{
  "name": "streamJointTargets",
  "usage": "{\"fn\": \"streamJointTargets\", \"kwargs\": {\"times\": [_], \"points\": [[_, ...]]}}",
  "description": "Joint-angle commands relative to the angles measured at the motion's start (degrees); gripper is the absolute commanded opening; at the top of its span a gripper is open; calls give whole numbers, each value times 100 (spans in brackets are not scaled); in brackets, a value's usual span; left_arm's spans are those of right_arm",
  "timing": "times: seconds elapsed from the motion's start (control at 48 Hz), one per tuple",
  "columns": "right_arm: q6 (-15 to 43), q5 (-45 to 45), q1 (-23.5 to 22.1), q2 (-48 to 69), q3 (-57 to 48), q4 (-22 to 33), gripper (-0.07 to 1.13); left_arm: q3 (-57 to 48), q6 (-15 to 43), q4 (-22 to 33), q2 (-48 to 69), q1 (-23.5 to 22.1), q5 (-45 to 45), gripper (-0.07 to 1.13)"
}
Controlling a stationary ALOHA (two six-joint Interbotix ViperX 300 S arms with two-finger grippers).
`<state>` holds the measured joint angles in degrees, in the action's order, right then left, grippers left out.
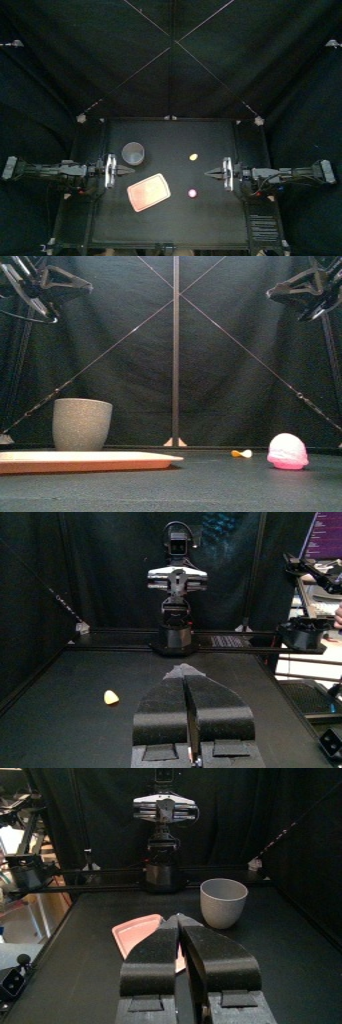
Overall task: Pick the pink ball then place it in the grey bowl
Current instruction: Pick the pink ball
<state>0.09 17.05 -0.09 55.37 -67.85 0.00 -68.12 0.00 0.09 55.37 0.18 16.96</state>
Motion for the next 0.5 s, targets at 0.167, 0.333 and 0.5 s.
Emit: {"fn": "streamJointTargets", "kwargs": {"times": [0.167, 0.333, 0.5], "points": [[114, 35, 62, -1011, 97, -70, 10, 114, 26, -18, -44, 62, 114, 4], [316, 281, 404, -1960, 141, -281, 46, 53, 26, -9, -44, 167, 202, 4], [483, 422, 483, -2769, 229, -853, 93, 26, 9, 0, -44, 316, 220, 4]]}}
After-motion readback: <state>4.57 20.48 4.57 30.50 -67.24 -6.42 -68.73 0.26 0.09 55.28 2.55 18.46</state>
